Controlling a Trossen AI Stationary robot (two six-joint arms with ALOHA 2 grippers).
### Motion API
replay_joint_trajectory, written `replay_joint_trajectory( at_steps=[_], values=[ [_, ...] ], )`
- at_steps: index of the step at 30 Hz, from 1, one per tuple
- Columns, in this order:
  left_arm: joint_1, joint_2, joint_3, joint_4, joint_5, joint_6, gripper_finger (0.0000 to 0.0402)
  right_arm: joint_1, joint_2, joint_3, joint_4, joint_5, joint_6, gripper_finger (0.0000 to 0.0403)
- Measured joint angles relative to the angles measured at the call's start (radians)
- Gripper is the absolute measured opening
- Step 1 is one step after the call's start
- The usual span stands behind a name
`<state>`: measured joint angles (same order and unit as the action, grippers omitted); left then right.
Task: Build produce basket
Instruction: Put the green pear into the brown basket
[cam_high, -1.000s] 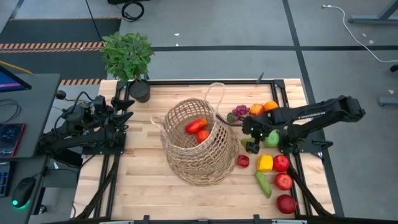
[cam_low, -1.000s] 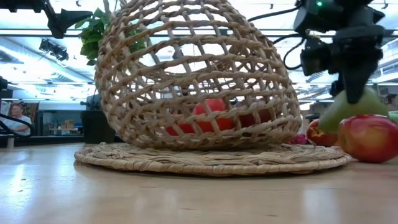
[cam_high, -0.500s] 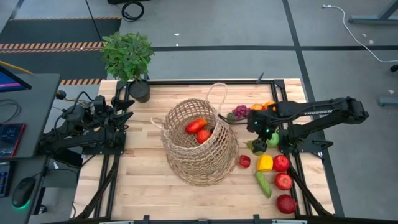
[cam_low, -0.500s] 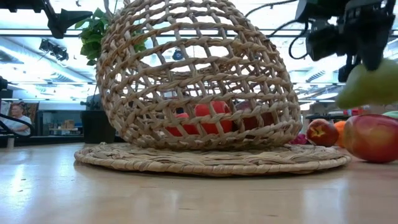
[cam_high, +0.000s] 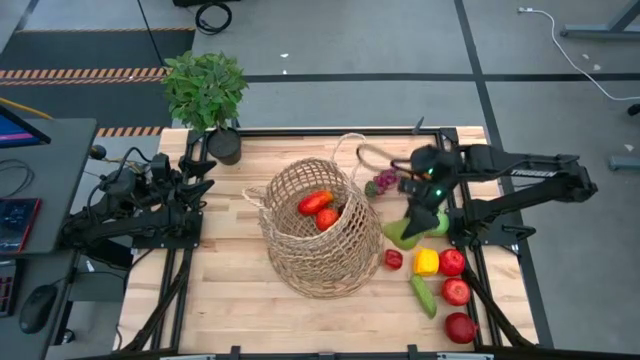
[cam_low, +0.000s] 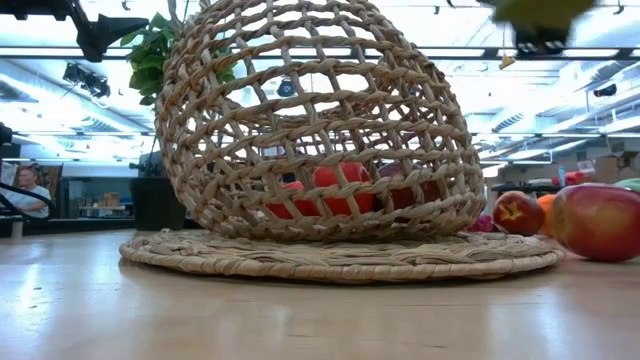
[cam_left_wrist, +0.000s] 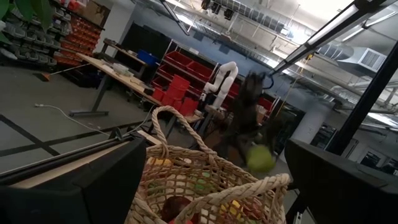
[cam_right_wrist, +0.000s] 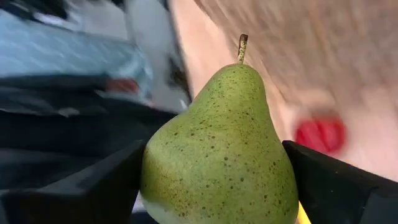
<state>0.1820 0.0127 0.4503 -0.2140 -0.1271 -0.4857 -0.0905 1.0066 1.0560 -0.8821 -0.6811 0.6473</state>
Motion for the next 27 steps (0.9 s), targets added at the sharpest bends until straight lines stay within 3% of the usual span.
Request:
replay_joint_trajectory(
  at_steps=[9,15,27],
  values=[
    [0.0,0.0,0.0,0.0,0.0,0.0,0.039,-0.086,0.0,0.12,0.512,-0.009,0.094,0.0371],
    [0.0,0.0,0.0,0.0,0.0,0.0,0.039,-0.158,0.0,0.137,0.824,0.057,0.138,0.0371],
    [0.0,0.0,0.0,0.0,0.0,0.0,0.039,-0.221,0.023,0.137,0.865,0.052,0.164,0.0371]
  ],
)
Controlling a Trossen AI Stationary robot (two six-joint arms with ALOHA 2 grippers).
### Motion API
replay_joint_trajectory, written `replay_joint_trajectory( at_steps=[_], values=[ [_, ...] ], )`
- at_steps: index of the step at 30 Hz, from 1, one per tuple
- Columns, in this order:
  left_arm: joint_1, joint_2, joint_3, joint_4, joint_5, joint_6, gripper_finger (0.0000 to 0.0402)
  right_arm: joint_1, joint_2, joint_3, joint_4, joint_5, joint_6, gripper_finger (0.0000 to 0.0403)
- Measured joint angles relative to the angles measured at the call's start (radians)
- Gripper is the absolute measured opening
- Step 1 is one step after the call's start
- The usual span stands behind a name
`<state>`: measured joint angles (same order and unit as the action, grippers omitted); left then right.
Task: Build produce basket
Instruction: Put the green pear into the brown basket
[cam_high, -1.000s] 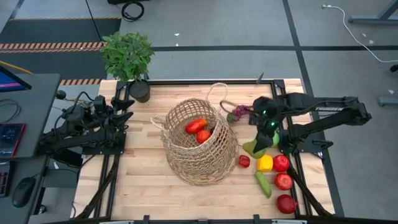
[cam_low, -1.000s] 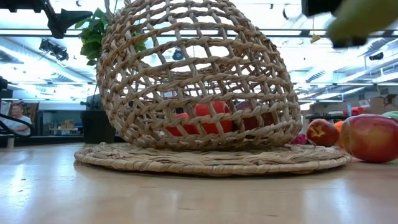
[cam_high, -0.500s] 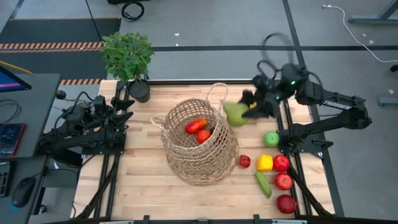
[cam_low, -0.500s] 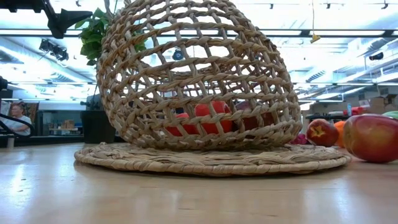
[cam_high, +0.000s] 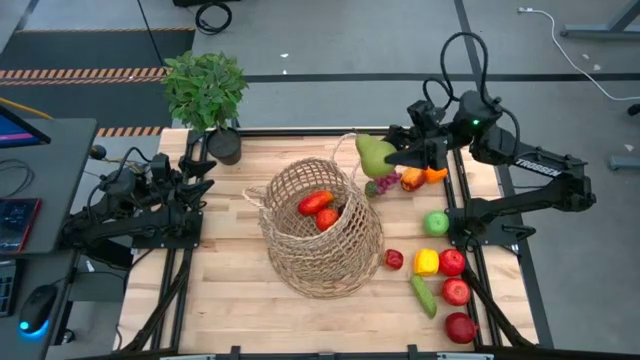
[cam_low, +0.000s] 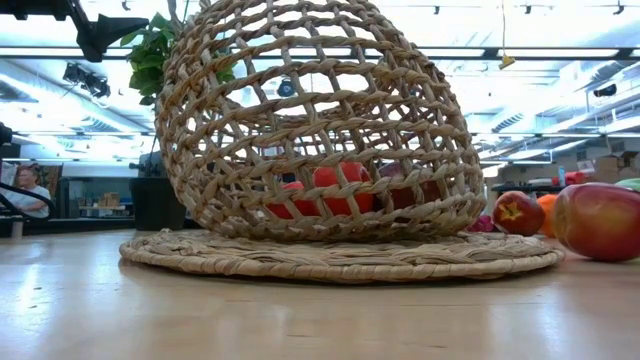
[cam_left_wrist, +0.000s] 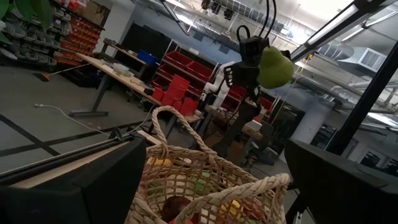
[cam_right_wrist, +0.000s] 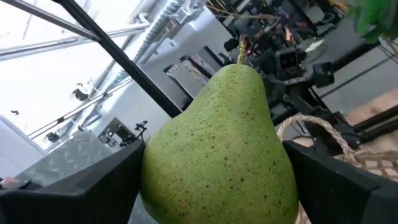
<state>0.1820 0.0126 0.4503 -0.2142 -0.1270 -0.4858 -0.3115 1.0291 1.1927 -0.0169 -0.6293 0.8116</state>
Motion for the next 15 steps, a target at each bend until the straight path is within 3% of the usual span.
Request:
replay_joint_trajectory(
  at_steps=[11,15],
  values=[
    [0.0,0.0,0.0,0.0,0.0,0.0,0.039,0.03,0.126,0.001,0.03,0.09,0.013,0.037],
    [0.0,0.0,0.0,0.0,0.0,0.0,0.039,0.067,0.211,0.081,-0.025,0.085,-0.03,0.0369]
  ],
)
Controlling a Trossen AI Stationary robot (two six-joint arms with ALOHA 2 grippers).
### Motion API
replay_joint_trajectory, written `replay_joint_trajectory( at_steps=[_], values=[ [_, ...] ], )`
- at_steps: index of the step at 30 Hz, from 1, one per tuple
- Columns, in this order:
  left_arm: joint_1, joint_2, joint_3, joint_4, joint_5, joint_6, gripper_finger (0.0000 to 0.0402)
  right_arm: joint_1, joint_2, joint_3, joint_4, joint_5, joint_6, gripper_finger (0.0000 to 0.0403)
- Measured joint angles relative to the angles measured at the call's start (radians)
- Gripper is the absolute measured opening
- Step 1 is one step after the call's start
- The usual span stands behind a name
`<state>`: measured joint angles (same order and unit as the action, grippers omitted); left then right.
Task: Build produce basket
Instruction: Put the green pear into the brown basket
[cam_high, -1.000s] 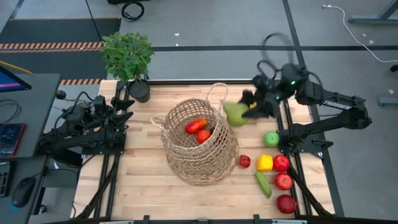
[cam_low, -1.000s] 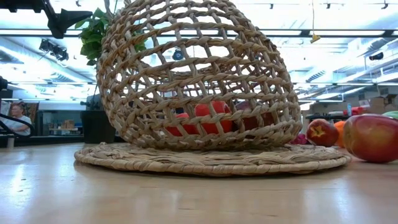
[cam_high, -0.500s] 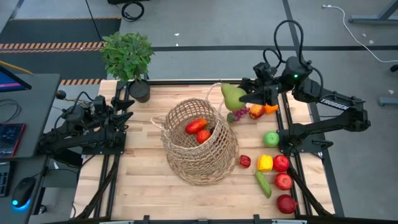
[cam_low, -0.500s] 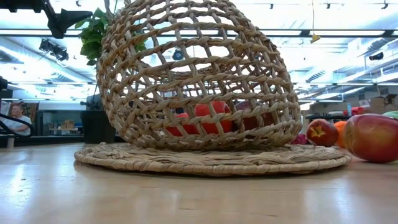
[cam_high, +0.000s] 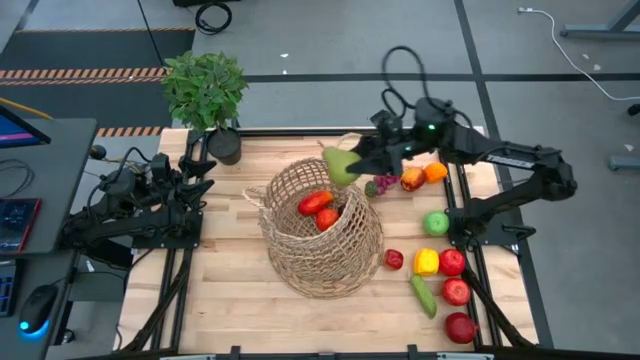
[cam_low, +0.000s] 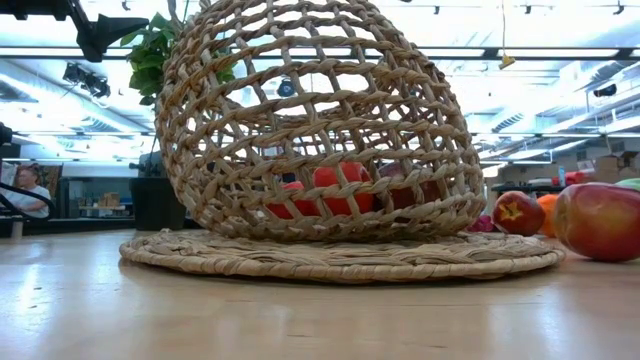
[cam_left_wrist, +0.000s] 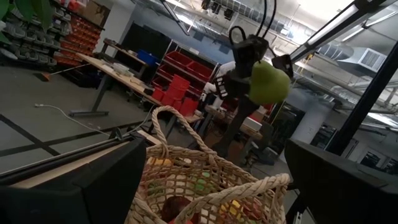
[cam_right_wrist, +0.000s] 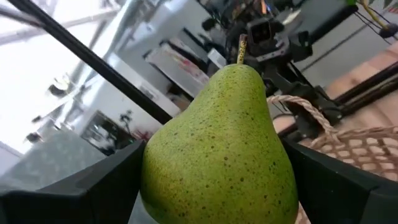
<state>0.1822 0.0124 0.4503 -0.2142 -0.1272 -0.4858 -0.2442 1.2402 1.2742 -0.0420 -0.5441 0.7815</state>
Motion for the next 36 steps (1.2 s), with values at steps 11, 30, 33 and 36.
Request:
replay_joint_trajectory(
  at_steps=[11,30,33,36],
  values=[
    [0.0,0.0,0.0,0.0,0.0,0.0,0.039,0.056,0.301,0.483,-0.641,0.173,-0.535,0.0369],
    [0.0,0.0,0.0,0.0,0.0,0.0,0.039,0.223,0.518,0.773,-0.842,0.739,-1.392,0.0369],
    [0.0,0.0,0.0,0.001,0.0,0.0,0.039,0.225,0.534,0.773,-0.835,0.728,-1.532,0.0369],
    [0.0,0.0,0.0,0.0,0.0,0.0,0.039,0.227,0.549,0.772,-0.843,0.712,-1.593,0.0369]
  ],
)
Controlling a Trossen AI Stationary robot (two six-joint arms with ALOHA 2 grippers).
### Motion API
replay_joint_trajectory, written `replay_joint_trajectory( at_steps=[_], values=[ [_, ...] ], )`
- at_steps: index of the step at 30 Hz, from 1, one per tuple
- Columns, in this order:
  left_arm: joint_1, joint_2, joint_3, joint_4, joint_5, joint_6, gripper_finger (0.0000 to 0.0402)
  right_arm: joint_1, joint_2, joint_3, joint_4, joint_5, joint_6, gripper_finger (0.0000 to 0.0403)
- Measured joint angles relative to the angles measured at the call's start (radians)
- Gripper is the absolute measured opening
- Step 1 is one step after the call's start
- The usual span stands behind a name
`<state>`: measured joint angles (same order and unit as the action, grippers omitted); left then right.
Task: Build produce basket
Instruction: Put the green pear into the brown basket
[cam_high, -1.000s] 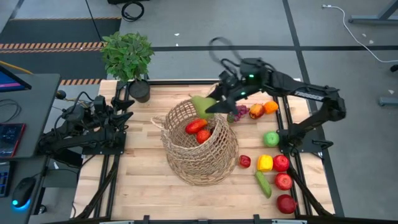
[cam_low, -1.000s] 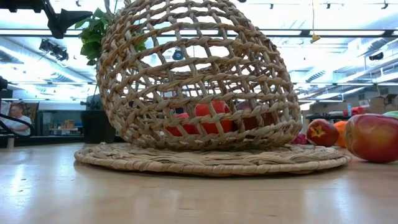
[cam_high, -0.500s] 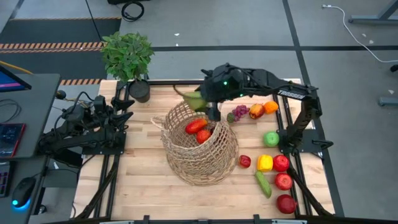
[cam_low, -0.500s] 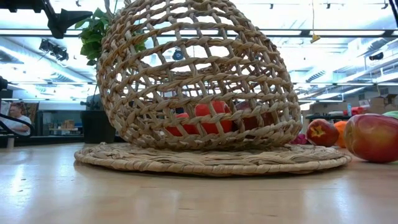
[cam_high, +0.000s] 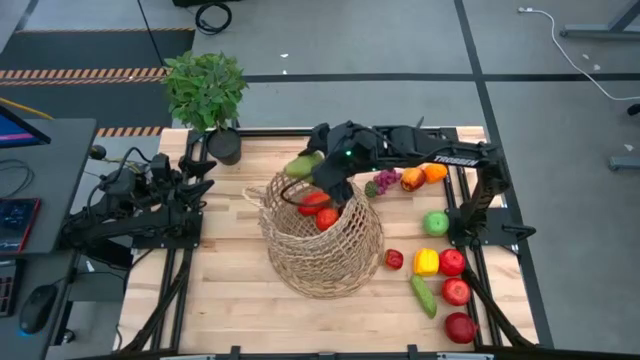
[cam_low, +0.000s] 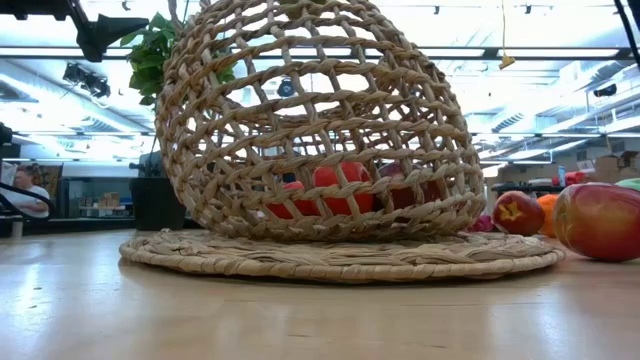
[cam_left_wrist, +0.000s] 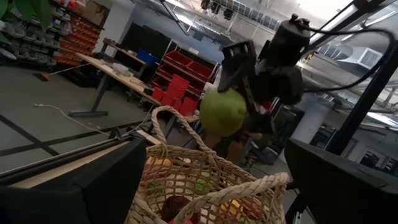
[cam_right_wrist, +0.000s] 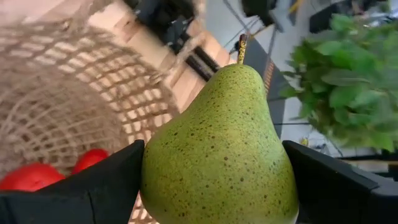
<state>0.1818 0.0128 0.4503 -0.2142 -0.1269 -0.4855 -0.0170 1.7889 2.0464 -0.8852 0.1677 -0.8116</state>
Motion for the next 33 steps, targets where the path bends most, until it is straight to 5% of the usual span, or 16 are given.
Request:
replay_joint_trajectory(
  at_steps=[33],
  values=[
    [0.0,0.0,0.0,0.0,0.0,0.0,0.039,-0.085,0.209,-0.037,-0.008,-0.225,-0.083,0.0369]
  ],
)
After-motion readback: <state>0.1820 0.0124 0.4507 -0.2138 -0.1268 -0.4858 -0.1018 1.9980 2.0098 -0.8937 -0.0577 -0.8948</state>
